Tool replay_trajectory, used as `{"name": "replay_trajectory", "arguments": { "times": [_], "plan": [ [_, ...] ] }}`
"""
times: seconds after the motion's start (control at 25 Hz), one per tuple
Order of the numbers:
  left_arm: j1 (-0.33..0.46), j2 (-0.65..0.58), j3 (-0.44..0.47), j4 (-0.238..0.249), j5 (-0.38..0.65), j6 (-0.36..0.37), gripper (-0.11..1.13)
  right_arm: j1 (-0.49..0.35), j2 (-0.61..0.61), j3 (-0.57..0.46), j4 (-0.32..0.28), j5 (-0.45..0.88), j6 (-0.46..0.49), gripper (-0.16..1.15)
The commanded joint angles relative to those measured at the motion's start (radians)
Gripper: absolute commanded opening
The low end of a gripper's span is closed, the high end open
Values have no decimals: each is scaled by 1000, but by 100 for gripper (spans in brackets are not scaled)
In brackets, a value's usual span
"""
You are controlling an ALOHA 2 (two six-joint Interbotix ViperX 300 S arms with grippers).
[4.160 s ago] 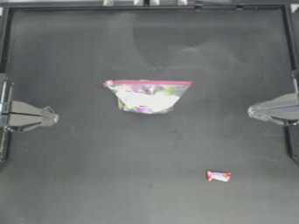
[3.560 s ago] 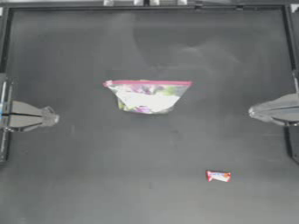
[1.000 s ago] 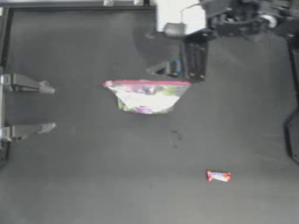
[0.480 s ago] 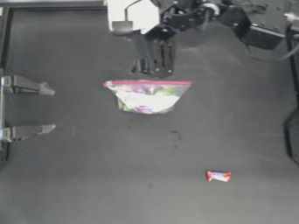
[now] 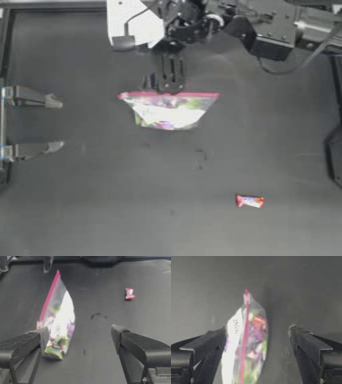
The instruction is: Put candy in bag
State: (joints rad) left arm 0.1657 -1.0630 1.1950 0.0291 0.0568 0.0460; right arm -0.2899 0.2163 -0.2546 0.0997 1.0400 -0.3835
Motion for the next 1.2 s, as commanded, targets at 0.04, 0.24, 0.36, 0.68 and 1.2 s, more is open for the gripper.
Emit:
{"name": "replay_trajectory", "arguments": {
  "times": [0.04, 0.24, 0.36, 0.68, 1.2],
  "plan": [
    [6, 6, -9, 0, -5, 0, 102, 6, -8, -29, 0, -8, 0, 101],
    [8, 8, -2, -3, -5, -2, 102, 25, 26, -66, 0, 0, -2, 101],
    [14, 6, 3, -5, -3, -3, 102, 31, 54, -97, -3, 25, -2, 101],
    [12, 6, 8, -5, -3, -5, 102, 49, 118, -173, -3, 69, -11, 101],
    [14, -9, 9, -5, -2, -5, 102, 58, 170, -210, -23, 101, -12, 100]
  ]
}}
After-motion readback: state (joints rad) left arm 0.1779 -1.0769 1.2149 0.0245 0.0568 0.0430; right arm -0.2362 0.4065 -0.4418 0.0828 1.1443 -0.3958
